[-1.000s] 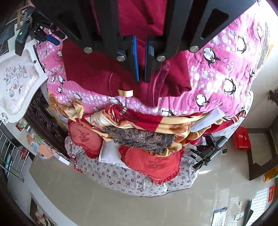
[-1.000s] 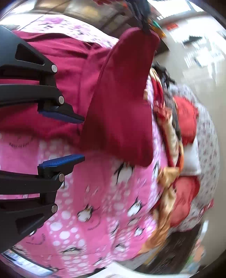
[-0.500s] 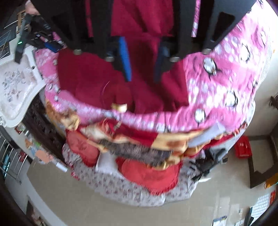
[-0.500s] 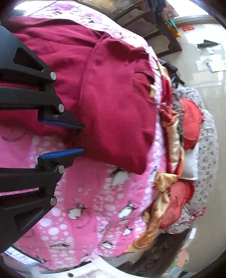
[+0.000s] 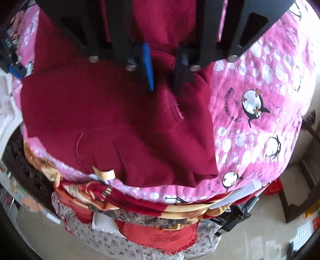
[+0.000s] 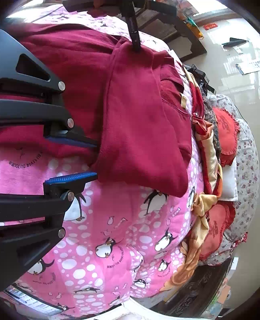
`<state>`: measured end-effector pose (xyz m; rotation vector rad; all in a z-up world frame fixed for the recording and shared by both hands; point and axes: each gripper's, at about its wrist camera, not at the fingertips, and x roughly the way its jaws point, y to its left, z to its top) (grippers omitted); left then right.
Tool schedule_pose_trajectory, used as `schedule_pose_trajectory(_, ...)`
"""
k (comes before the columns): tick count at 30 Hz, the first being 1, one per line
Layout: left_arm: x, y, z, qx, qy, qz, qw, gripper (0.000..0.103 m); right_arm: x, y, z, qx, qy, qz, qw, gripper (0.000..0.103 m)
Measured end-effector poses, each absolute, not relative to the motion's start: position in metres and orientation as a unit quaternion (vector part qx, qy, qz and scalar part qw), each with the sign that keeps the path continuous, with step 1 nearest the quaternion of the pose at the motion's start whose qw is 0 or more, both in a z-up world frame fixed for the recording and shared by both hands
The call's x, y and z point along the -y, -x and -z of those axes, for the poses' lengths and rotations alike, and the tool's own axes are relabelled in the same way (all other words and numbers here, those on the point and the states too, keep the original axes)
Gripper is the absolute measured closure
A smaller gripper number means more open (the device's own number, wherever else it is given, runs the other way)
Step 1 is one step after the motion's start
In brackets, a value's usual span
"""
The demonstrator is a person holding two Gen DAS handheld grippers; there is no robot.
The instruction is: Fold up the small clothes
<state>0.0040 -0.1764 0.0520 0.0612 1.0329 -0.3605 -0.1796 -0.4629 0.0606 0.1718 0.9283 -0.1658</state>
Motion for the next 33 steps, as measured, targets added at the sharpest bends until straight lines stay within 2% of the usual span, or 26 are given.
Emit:
schedule_pose_trajectory(9,0.165,0.011,-0.142,-0.408,-0.007,0.206,0.889,0.093,0.475,0.183,-0.058,-0.439,-0.1,0.082,0.889,0.096)
schedule_pose_trajectory(12,0.165,0.005,-0.149,-0.407,-0.006,0.203,0.891,0.093,0.477,0.18,-0.061,-0.423,-0.123,0.07,0.895,0.096)
schedule_pose_trajectory(14,0.165,0.001,-0.146,-0.413,-0.007,0.197,0.889,0.093,0.474,0.175,-0.063,-0.418,-0.122,0.064,0.898,0.096)
schedule_pose_trajectory(16,0.164,-0.001,-0.139,-0.418,-0.006,0.191,0.888,0.093,0.472,0.172,-0.067,-0.411,-0.119,0.059,0.902,0.103)
schedule_pose_trajectory(19,0.162,-0.004,-0.114,-0.434,-0.01,0.175,0.884,0.093,0.473,0.176,-0.079,-0.39,-0.112,0.078,0.911,0.103)
schedule_pose_trajectory(25,0.159,-0.016,-0.063,-0.47,-0.021,0.144,0.871,0.093,0.493,0.18,-0.048,-0.452,-0.163,0.083,0.873,0.103)
schedule_pose_trajectory(29,0.147,-0.02,-0.066,-0.463,-0.004,0.129,0.877,0.093,0.517,0.19,-0.075,-0.393,-0.217,0.095,0.888,0.103)
schedule_pose_trajectory(33,0.147,-0.022,-0.062,-0.468,-0.009,0.127,0.875,0.092,0.513,0.162,-0.093,-0.375,-0.2,0.074,0.902,0.101)
